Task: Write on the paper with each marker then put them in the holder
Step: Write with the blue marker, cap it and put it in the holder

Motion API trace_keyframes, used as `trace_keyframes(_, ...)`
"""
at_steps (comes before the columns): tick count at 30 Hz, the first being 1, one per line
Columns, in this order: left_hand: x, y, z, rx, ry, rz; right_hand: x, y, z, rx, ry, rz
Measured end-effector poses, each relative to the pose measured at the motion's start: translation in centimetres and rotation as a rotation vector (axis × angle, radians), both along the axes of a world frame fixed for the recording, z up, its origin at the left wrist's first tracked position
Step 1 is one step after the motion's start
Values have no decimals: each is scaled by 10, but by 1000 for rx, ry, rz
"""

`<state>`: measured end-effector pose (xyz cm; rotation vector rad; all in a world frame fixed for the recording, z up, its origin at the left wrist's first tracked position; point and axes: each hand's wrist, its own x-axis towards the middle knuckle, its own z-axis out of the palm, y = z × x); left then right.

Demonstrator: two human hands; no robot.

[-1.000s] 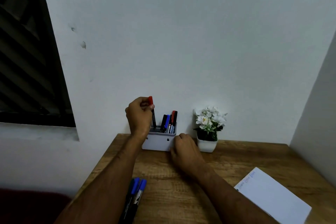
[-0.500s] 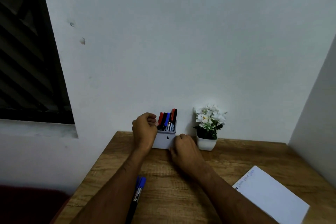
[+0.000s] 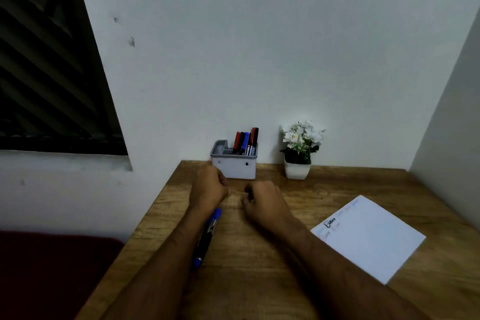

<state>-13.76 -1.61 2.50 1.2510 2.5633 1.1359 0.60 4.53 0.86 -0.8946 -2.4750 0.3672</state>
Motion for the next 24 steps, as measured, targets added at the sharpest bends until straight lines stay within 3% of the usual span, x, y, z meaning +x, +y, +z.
trace_keyframes(6, 17, -24, -4, -203, 108, 65, 0, -31, -5, -144, 11, 21)
trace_keyframes(12, 28, -26, -7, -238, 185, 67, 1, -48, -4, -292, 11, 36)
trace_keyframes(19, 35, -17, -1, -224, -12, 58, 13, -50, 1, -404, 35, 1)
trace_keyframes(24, 35, -14, 3, -79, -315, 78, 21, -44, -2, -442, 82, -69)
